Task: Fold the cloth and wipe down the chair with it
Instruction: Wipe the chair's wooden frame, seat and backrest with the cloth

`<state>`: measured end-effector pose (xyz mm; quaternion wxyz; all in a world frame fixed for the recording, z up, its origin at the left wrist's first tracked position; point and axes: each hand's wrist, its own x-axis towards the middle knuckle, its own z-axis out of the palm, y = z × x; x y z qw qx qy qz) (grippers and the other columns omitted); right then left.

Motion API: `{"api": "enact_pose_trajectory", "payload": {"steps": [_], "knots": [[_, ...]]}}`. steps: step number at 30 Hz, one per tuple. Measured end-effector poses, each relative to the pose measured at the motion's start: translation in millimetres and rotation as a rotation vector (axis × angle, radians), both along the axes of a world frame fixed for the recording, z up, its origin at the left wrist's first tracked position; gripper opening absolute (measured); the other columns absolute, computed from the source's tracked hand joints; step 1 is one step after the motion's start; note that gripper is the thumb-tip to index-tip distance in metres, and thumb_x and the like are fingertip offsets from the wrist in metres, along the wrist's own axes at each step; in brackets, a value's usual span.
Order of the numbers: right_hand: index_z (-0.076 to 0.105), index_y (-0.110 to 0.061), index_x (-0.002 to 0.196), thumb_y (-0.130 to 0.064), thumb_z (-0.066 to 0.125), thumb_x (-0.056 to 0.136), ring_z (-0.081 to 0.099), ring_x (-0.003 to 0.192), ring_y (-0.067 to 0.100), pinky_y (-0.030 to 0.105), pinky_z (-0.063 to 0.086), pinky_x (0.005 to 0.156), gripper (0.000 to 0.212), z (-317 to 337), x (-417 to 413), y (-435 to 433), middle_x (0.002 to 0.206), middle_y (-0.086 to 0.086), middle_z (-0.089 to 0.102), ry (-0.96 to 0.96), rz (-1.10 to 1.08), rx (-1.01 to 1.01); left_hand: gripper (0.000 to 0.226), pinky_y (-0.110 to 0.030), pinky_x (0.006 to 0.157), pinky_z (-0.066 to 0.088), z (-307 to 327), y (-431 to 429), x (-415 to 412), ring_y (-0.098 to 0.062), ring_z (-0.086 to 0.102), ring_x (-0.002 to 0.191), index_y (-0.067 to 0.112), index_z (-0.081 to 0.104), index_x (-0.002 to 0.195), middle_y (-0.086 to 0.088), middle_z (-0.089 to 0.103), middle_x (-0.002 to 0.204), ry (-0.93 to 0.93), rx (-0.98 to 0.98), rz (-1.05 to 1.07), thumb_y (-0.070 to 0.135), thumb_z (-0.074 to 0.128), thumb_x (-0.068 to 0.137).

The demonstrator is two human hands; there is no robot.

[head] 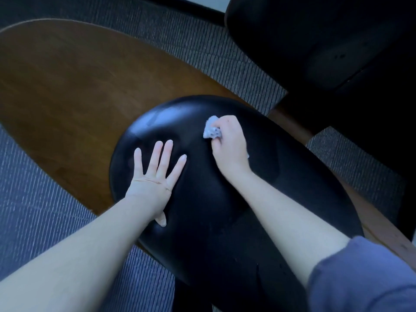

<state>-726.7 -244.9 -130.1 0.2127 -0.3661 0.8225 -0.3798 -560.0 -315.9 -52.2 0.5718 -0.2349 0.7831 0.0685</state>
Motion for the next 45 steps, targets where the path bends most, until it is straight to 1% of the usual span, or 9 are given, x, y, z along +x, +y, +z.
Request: {"api": "enact_pose_trajectory", "payload": {"steps": [6,11,16,19,23,28,33,38,45], "knots": [[0.058,-0.019,0.07,-0.003,0.04,0.066,0.056,0.088,0.02,0.035,0.049,0.083,0.024,-9.9,-29.6,-19.0,0.092,-0.001,0.054,-0.063,-0.596,0.081,0.16,-0.07,0.086,-0.028,-3.3,-0.2,6.3,-0.045,-0.06,0.106,0.011,-0.062,0.11,-0.03,-0.066,0.117,0.11,0.006,-0.008,0.063,0.081,0.061],[0.056,-0.012,0.078,0.004,0.045,0.072,0.053,0.084,0.019,0.032,0.045,0.074,0.021,15.5,35.9,-18.0,0.088,-0.002,0.054,0.085,0.194,-0.046,0.158,-0.068,0.098,-0.025,1.4,-1.0,23.2,-0.041,-0.054,0.122,0.014,-0.048,0.134,-0.027,-0.057,0.133,0.34,-0.023,-0.072,0.064,0.081,0.059],[0.053,-0.019,0.078,0.003,0.036,0.072,0.054,0.083,0.013,0.042,0.05,0.073,0.029,4.2,5.5,-26.0,0.09,-0.008,0.051,-0.055,-0.427,0.154,0.15,-0.064,0.116,0.001,7.6,-6.2,52.2,-0.044,-0.016,0.147,0.013,0.0,0.157,-0.025,-0.022,0.159,0.615,-0.064,-0.161,0.078,0.076,0.046],[0.059,-0.004,0.075,0.013,0.046,0.067,0.052,0.079,0.016,0.033,0.044,0.074,0.023,28.0,72.4,-27.7,0.08,-0.005,0.052,-0.02,-0.031,-0.099,0.152,-0.062,0.115,0.02,4.0,-11.4,72.3,-0.05,0.006,0.146,0.002,0.018,0.154,-0.031,0.001,0.159,0.744,-0.12,-0.112,0.078,0.079,0.037],[0.061,-0.004,0.079,0.015,0.051,0.066,0.051,0.078,0.029,0.038,0.044,0.073,0.025,27.4,91.6,19.9,0.087,0.005,0.059,0.139,0.463,-0.108,0.153,-0.062,0.112,0.027,4.6,-30.4,89.2,-0.054,0.01,0.143,-0.005,0.014,0.152,-0.036,0.002,0.156,0.748,-0.161,-0.055,0.078,0.077,0.04],[0.052,-0.009,0.068,0.011,0.037,0.062,0.047,0.075,0.021,0.044,0.039,0.064,0.026,34.9,100.9,-6.6,0.078,-0.001,0.052,0.003,-0.067,0.008,0.155,-0.06,0.113,0.025,5.2,-38.8,92.7,-0.055,0.009,0.143,-0.004,0.01,0.153,-0.038,-0.001,0.156,0.671,-0.154,-0.079,0.075,0.079,0.039],[0.057,-0.01,0.072,0.01,0.048,0.07,0.052,0.078,0.026,0.04,0.044,0.07,0.021,42.8,127.4,35.8,0.083,0.0,0.058,0.041,0.382,-0.088,0.152,-0.055,0.119,0.013,9.0,-33.5,90.2,-0.051,-0.005,0.146,0.0,-0.005,0.153,-0.033,-0.015,0.157,0.671,-0.141,-0.051,0.072,0.079,0.048],[0.052,-0.017,0.07,0.01,0.042,0.066,0.052,0.076,0.023,0.043,0.045,0.066,0.029,45.1,104.4,-10.0,0.08,-0.006,0.05,-0.031,-0.225,0.005,0.15,-0.051,0.12,0.005,8.1,-33.0,90.1,-0.048,-0.014,0.146,0.002,-0.015,0.152,-0.031,-0.024,0.155,0.651,-0.145,-0.06,0.076,0.072,0.055],[0.054,-0.01,0.076,0.008,0.048,0.073,0.049,0.081,0.02,0.038,0.044,0.069,0.019,38.7,137.5,83.9,0.087,-0.004,0.053,-0.033,0.13,0.108,0.147,-0.049,0.121,0.006,19.7,-35.0,86.2,-0.046,-0.014,0.147,0.004,-0.019,0.152,-0.03,-0.026,0.154,0.599,-0.114,-0.052,0.074,0.072,0.06]]}}
